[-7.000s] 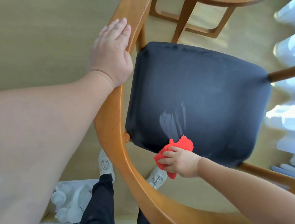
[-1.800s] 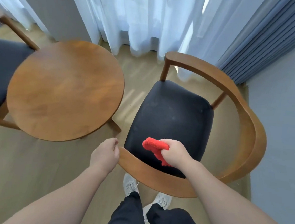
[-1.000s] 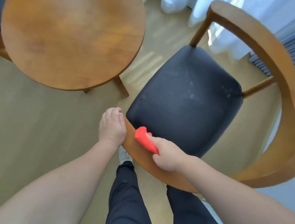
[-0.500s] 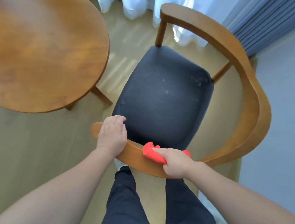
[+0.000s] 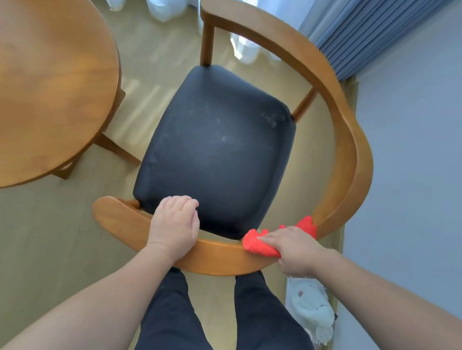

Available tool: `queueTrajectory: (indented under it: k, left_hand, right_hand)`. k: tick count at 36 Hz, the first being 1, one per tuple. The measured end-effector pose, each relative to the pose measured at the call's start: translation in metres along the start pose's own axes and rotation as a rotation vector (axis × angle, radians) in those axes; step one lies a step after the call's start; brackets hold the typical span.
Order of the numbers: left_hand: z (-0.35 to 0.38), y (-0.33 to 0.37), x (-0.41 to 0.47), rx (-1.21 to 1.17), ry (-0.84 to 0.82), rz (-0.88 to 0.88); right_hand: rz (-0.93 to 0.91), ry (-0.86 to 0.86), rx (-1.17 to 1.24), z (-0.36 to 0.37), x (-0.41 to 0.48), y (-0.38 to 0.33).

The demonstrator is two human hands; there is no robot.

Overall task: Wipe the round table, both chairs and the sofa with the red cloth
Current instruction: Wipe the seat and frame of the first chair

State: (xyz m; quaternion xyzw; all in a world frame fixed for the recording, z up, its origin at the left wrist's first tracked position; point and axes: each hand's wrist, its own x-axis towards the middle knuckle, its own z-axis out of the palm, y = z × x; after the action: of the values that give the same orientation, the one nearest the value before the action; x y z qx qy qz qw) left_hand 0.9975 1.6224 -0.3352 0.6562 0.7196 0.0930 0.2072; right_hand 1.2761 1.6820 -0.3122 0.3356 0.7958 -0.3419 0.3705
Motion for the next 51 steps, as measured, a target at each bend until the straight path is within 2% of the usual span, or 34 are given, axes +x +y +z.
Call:
queueTrajectory:
  k: [2,13,18,29,34,41,51]
  left_hand:
    - [0.005,0.007,0.001,0.004,-0.003,-0.005]
    - [0.028,0.018,-0.001,0.043,-0.037,-0.027]
    - [0.033,0.018,-0.001,0.038,-0.050,-0.044]
    - [0.031,0.017,0.002,0.006,-0.011,-0.003]
    - [0.033,0.016,-0.002,0.012,-0.003,-0.014]
    - [0.030,0.015,-0.004,0.039,-0.046,-0.025]
    - [0.029,0.018,-0.003,0.042,-0.038,-0.036]
  right_hand:
    - [0.013,-0.022,-0.072,-0.004,-0.005,0.009]
    - [0.020,0.152,-0.350,-0.011,-0.016,0.044]
    - [0.059,0.167,-0.486,-0.024,-0.021,0.066]
    - [0.378,0.015,-0.662,-0.115,-0.027,0.109]
    - [0.491,-0.027,-0.705,-0.117,-0.019,0.099]
    - [0.425,-0.127,-0.784,-0.095,-0.014,0.070]
    - [0.328,-0.181,-0.600,-0.066,-0.008,0.047]
